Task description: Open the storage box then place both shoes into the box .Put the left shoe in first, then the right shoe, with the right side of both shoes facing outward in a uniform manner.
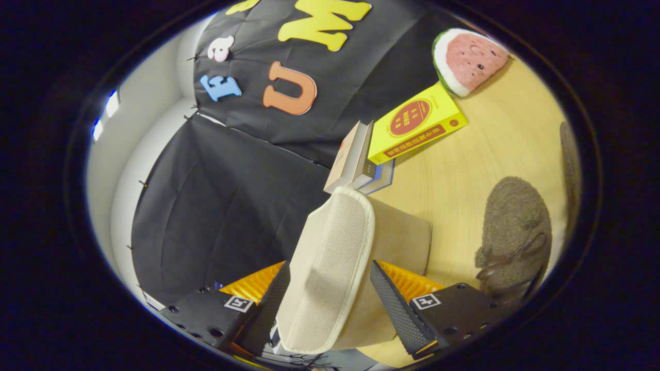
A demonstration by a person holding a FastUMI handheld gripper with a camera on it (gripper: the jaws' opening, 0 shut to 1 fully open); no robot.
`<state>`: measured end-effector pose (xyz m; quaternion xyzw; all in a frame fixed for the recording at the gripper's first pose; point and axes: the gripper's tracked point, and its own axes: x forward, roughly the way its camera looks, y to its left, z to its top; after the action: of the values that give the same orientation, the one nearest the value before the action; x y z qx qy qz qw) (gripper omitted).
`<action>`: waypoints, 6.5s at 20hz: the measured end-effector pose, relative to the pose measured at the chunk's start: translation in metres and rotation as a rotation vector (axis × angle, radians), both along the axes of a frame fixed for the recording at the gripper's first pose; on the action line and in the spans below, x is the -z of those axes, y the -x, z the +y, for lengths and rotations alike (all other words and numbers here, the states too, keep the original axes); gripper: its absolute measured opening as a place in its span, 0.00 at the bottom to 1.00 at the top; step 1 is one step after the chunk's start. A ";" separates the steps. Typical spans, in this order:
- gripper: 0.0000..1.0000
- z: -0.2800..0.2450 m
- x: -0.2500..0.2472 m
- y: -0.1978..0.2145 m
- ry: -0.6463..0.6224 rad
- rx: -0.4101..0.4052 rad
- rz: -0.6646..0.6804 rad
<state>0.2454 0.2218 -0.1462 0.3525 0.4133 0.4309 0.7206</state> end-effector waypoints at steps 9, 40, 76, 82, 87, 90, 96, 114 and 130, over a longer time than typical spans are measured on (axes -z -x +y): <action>0.60 0.003 0.012 0.000 -0.072 -0.086 0.088; 0.03 0.196 -0.181 0.050 -0.095 -0.099 -0.123; 0.96 0.023 -0.132 0.042 0.484 0.289 -0.539; 0.96 -0.050 -0.116 0.044 0.605 0.358 -0.602; 0.96 -0.112 -0.080 0.042 0.719 0.404 -0.572; 0.96 -0.142 -0.049 0.039 0.787 0.415 -0.541; 0.96 -0.178 0.020 0.033 0.895 0.366 -0.373; 0.47 -0.193 0.100 -0.008 1.120 0.080 -0.095; 0.00 -0.181 0.027 0.028 1.007 0.156 -0.109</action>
<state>0.2171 0.0412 -0.1735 -0.0314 0.5040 0.1410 0.8515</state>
